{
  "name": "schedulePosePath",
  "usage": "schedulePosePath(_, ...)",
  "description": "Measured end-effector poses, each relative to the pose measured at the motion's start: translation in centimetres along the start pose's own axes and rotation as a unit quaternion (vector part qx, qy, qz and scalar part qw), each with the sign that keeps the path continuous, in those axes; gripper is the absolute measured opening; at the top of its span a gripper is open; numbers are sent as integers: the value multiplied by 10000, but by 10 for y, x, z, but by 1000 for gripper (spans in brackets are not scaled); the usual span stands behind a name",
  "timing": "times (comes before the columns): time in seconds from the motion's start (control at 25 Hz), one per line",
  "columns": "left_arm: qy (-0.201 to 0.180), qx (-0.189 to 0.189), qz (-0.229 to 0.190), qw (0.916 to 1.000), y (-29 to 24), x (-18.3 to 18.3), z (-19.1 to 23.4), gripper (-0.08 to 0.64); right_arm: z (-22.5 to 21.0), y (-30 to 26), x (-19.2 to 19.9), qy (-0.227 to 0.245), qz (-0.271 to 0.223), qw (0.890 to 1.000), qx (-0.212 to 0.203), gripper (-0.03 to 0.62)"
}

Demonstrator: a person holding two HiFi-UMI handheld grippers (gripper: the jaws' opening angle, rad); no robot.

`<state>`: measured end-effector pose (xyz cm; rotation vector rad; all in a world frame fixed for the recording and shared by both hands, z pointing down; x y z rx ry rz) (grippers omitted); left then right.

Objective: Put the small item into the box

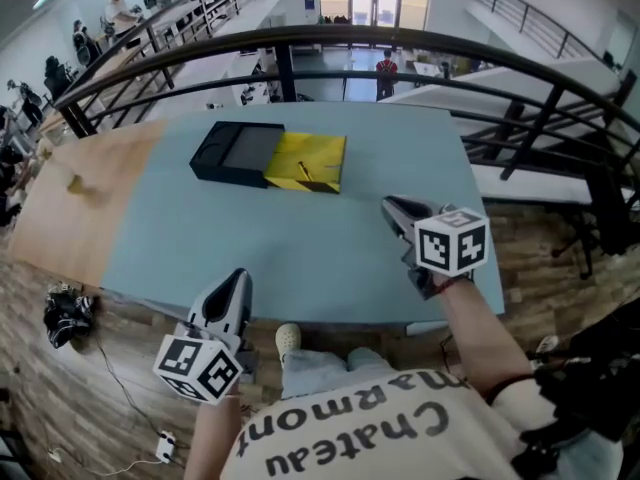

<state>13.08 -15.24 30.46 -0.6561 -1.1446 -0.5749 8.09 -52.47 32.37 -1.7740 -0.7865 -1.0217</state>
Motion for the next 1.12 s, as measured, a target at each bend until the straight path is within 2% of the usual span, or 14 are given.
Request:
schedulePosePath(0.24,41,3,121,9999,8,8,-17,3,-7,31,11,-94,-102,9999,75,46)
schedulePosePath(0.44,26,-14,107,9999,13,7,-25,3,-5,42,17,93,-66,9998,188,46)
schedulePosePath(1.12,27,-104,119,9999,33,8,-29,3,15,47,18,258,-130,9996,74,46)
Point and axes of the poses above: the fingertips, and each gripper's own axes: y backward along the fingers, z to its left, x out of its underside, the point moved 10 cm from there along y, backward along the fingers, and after that the axes turned 3 degrees about z, right-handed, at the moved point
